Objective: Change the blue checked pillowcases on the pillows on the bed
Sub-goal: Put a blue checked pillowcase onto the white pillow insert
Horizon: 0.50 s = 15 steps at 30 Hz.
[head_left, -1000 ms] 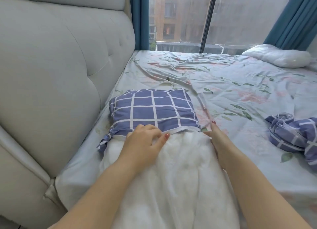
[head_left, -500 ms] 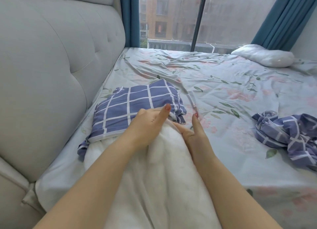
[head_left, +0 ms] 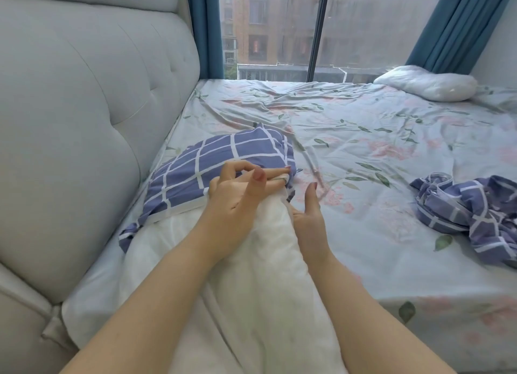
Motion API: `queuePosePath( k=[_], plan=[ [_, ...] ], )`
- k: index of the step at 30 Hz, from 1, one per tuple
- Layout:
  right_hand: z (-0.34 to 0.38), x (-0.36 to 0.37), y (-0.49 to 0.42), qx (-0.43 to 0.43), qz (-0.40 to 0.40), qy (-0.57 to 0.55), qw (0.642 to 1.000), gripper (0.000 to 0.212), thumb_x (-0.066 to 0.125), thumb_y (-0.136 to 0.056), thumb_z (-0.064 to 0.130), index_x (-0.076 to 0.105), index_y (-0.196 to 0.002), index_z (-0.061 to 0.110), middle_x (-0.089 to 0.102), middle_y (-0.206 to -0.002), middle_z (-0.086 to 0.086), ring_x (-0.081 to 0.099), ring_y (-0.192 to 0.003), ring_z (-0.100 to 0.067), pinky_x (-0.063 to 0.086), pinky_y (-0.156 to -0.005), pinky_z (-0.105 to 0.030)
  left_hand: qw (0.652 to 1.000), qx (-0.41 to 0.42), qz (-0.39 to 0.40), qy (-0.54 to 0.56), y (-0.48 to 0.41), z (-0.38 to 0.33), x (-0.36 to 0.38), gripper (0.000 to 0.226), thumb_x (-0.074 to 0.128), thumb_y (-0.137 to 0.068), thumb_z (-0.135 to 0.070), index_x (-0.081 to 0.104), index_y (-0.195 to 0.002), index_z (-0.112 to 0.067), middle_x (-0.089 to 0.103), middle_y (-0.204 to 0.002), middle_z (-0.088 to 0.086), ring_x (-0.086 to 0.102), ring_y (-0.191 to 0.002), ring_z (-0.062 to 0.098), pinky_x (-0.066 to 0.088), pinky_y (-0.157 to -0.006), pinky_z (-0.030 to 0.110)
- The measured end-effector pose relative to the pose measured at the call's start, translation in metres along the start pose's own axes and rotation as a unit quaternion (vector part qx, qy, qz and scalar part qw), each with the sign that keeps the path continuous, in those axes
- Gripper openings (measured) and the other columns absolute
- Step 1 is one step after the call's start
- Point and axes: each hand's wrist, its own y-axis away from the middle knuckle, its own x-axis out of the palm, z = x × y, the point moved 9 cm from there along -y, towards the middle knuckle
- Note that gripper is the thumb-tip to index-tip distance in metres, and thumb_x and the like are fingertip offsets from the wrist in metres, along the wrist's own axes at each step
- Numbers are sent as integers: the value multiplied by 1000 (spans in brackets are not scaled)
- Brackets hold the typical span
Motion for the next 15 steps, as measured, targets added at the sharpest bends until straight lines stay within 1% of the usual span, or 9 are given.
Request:
queuePosePath(
  k=[3,4,7,9,11,12,13,14,15],
  plan=[
    [13,-2,-7,-63,-25,76,995,48,31,-103,49,70,-99,22,72,-67,10,67,-65,3,52,-59,-11,999,32,32,1,14,-7,3,76,-2,-82,-84,63,-108,-53,57,-121,-42,38,-125,-1,21,-113,49],
    [17,0,-7,-81,-29,86,993,56,23,-104,48,68,-93,18,69,-60,7,66,-58,0,51,-53,-12,998,33,46,-1,21,-7,5,78,-1,-83,-83,64,-110,-51,57,-122,-41,39,-125,2,22,-112,49],
    [22,17,-4,-100,-11,87,991,73,13,-100,57,64,-88,6,69,-62,-2,68,-57,-11,51,-50,-16,996,36,73,42,31,5,-1,81,2,-86,-82,67,-116,-45,59,-127,-32,44,-124,5,32,-105,44],
    [20,23,-4,-109,4,61,992,76,20,-96,65,70,-90,7,72,-75,-6,70,-69,-13,54,-61,-17,993,27,66,94,31,14,-14,79,5,-89,-79,69,-116,-42,61,-130,-24,47,-129,9,33,-108,37],
    [12,26,-8,-73,19,52,996,88,36,-78,80,65,-120,8,68,-111,-15,66,-103,-24,52,-92,-31,995,-25,12,98,32,32,-22,74,8,-94,-70,70,-117,-38,61,-128,-26,45,-132,4,27,-113,25],
    [4,18,-15,-47,-10,72,996,92,40,-75,81,58,-131,11,63,-124,-15,62,-113,-28,47,-101,-36,997,-45,-3,68,34,37,-20,72,8,-92,-69,70,-117,-41,61,-126,-29,45,-129,1,27,-113,24],
    [-4,7,-22,-25,-30,101,994,86,42,-80,77,54,-136,12,60,-129,-12,62,-112,-27,47,-102,-35,999,-50,6,11,36,37,-12,75,6,-90,-73,70,-116,-42,61,-125,-30,45,-126,2,29,-112,27],
    [-8,-10,-27,-13,-71,137,988,72,41,-90,66,54,-133,10,60,-127,-8,65,-101,-22,51,-92,-28,997,-38,34,-49,39,32,1,82,4,-87,-78,72,-115,-41,62,-123,-30,46,-121,4,32,-109,31],
    [-4,-25,-25,-36,-100,188,976,52,40,-100,51,56,-124,8,64,-116,-4,66,-84,-14,53,-75,-19,994,-23,69,-84,41,31,15,87,5,-84,-81,74,-110,-36,63,-120,-30,47,-115,5,34,-106,33]
  ],
)
